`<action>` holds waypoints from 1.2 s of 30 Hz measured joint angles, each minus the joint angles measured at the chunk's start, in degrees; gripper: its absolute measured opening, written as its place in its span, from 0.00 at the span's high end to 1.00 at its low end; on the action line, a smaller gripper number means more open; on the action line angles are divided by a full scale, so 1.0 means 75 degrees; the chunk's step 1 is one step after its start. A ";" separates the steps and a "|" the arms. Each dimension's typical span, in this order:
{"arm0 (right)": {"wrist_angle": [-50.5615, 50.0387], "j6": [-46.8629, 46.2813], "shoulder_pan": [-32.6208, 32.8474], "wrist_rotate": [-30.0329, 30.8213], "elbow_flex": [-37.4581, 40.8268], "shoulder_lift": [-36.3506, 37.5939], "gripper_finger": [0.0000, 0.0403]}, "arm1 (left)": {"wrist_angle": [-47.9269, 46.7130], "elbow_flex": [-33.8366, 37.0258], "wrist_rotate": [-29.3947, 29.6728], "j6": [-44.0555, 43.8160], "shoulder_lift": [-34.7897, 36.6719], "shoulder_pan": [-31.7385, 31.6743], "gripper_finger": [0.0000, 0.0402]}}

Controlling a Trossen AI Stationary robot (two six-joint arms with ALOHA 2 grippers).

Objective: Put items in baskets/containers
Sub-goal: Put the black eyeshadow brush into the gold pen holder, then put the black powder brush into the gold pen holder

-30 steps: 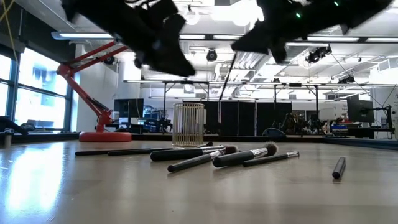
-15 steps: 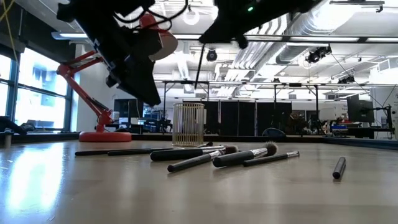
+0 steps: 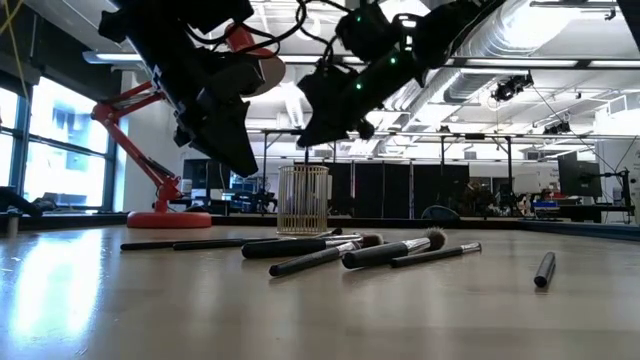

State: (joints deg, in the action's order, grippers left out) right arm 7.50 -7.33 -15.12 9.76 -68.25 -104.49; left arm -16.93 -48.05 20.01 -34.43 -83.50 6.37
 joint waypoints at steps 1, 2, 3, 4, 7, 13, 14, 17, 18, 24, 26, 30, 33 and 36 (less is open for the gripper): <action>0.0022 -0.0069 -0.0034 -0.0058 0.0015 0.0000 0.90 | 0.0004 0.0000 -0.0002 0.0014 0.0000 0.0000 0.74; 0.0027 -0.0176 -0.0055 -0.0076 0.0015 0.0000 0.89 | 0.0006 0.0000 0.0000 0.0015 0.0000 0.0000 0.74; 0.0046 -0.0222 -0.0068 -0.0097 0.0015 0.0003 0.88 | 0.0003 0.0000 0.0000 0.0015 0.0000 0.0000 0.74; 0.0055 -0.0228 -0.0081 -0.0105 0.0015 0.0003 0.87 | 0.0006 0.0000 0.0000 0.0017 0.0000 0.0000 0.74; 0.0058 -0.0224 -0.0083 -0.0161 0.0024 0.0003 0.84 | 0.0009 0.0000 0.0006 0.0015 0.0000 0.0000 0.74; -0.0852 0.0189 -0.0052 -0.0147 0.0030 0.0515 0.78 | 0.0006 0.0000 -0.0039 0.0013 0.0000 0.0001 0.74; -0.1106 0.0359 -0.0027 -0.0127 0.0030 0.0706 0.78 | 0.0003 0.0000 -0.0093 0.0014 0.0000 0.0003 0.74; -0.1782 0.0594 0.0092 -0.0126 0.0085 0.1302 0.77 | 0.0020 0.0000 -0.0195 0.0014 -0.0003 0.0003 0.74; -0.1829 0.0633 0.0144 -0.0126 0.0240 0.1530 0.78 | 0.0046 0.0000 -0.0195 0.0014 -0.0003 0.0003 0.74; -0.0714 0.0218 0.0629 -0.0387 0.2645 0.3440 0.87 | 0.0103 0.0000 -0.0192 0.0011 -0.0003 0.0042 0.74; -0.0248 -0.0115 0.0936 -0.0528 0.3629 0.4154 0.93 | 0.0188 0.0000 -0.0172 -0.0011 -0.0003 0.0113 0.74; 0.0323 -0.0426 0.1795 -0.0280 0.5362 0.5449 0.98 | 0.0920 0.0003 -0.0192 -0.0013 -0.0003 0.0298 0.74; 0.1010 -0.0568 0.2470 0.0448 0.6425 0.6025 0.97 | 0.1647 0.0003 -0.0165 0.0230 -0.0003 0.0591 0.74; 0.1790 -0.0572 0.2995 0.0900 0.7258 0.6322 0.98 | 0.2051 -0.0159 -0.0139 0.0335 -0.0258 0.0887 0.74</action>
State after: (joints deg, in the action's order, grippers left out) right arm 20.93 -11.62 7.35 16.51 -13.82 -57.07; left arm -1.54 -49.24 18.97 -31.92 -85.44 13.03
